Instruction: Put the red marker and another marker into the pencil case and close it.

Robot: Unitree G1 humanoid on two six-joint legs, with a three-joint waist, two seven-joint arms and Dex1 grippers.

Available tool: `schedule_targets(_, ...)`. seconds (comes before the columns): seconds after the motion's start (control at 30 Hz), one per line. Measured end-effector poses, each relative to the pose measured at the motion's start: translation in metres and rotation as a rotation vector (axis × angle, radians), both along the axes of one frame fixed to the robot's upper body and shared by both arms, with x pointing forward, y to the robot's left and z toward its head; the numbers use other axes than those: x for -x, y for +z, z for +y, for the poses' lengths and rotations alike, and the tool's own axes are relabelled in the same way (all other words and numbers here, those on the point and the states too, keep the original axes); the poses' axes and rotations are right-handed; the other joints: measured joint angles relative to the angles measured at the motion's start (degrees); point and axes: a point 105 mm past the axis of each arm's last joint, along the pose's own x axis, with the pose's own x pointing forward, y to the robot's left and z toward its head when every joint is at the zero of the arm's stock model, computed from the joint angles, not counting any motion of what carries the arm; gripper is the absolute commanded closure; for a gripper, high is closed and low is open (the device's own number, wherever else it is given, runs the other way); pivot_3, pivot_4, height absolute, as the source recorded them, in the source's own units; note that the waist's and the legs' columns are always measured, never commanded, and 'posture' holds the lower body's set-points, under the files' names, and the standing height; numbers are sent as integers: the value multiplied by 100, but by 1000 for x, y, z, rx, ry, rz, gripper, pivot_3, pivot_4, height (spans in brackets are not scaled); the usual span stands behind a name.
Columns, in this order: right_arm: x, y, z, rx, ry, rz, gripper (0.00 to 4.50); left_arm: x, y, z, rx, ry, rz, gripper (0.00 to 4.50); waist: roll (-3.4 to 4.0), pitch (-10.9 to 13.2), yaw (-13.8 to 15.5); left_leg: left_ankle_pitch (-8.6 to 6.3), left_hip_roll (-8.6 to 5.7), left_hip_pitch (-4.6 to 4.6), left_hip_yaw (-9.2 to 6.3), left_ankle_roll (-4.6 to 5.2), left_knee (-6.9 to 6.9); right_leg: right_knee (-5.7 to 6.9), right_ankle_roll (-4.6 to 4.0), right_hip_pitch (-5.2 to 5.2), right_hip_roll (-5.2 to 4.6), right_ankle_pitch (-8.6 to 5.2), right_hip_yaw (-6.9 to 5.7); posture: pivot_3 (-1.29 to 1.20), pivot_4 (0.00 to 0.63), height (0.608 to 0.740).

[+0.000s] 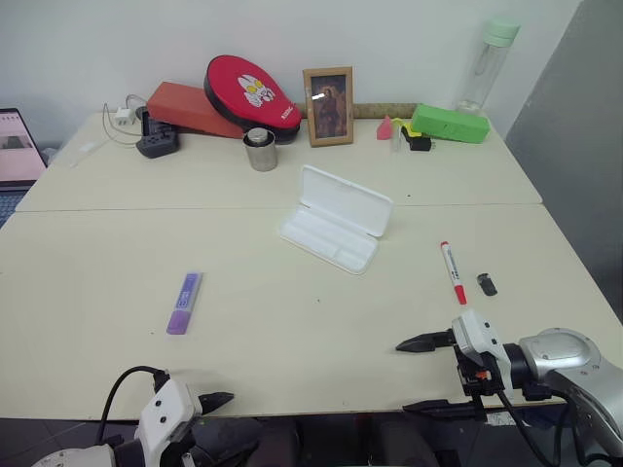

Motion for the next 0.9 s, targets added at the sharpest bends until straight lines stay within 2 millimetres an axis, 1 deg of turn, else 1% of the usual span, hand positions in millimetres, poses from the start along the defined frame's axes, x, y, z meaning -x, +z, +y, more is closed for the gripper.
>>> schedule_targets(0.2, 9, -6, -6, 33, 18, 50, 0, -6, 1, 0, 0, -1, -19, 10, -5, 3, 14, -1, 2, 0, 1, 0, 0, 0, 1, -1, 1, -1, -3, 0, 150, 740)
schedule_targets(0.63, 11, -8, -6, 19, 16, 44, 0, -8, -1, -1, 8, -27, -31, 10, -5, 3, 36, -2, 1, 0, 0, -2, 0, 0, 0, 0, 1, -2, -2, 0, 150, 740)
schedule_targets(0.9, 10, -8, -6, 12, 14, 32, 0, -14, 0, 0, 10, -31, -48, 10, -5, 3, 48, -2, 2, 0, -1, -2, 0, 0, 0, 0, 1, -2, -3, 0, 150, 740)
